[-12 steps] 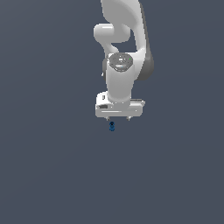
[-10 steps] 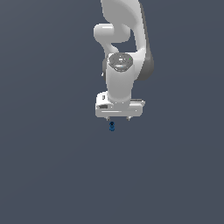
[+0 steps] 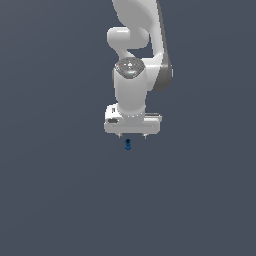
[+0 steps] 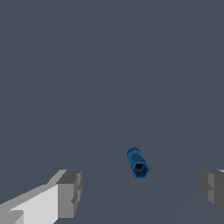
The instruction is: Pick up the object and move it to a goal position.
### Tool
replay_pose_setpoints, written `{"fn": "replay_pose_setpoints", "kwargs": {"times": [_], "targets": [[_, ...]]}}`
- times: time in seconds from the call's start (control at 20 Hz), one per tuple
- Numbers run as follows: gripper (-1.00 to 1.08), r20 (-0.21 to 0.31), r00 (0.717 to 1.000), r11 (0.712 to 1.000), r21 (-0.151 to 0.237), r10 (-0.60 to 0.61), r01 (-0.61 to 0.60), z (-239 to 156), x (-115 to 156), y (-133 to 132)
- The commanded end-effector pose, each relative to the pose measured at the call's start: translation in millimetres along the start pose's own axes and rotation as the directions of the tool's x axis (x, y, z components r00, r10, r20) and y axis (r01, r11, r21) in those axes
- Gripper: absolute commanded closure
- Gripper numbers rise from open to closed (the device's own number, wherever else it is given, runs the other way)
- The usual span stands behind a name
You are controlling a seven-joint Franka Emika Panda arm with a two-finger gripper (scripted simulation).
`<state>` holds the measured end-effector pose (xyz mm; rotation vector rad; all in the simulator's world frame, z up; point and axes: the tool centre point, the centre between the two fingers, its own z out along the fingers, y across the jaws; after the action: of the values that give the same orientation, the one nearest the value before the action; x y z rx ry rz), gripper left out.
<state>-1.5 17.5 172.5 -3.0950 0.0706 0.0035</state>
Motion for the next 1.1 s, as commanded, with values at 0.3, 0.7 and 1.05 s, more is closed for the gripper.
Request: {"fn": "replay_pose_setpoints", "kwargs": {"times": [0.3,0.7,1.05], "targets": [[-0.92,-0.002,1.0,1.0,-0.002,0.02,-0.02,7,-3,2],[-0.92,-0.005,0.994,0.994,-0.023,0.109,-0.11,42,-20,12],[-0.92,-0.011,0.982,0.982,-0.04,0.187,-0.187,71,-39,21]]}}
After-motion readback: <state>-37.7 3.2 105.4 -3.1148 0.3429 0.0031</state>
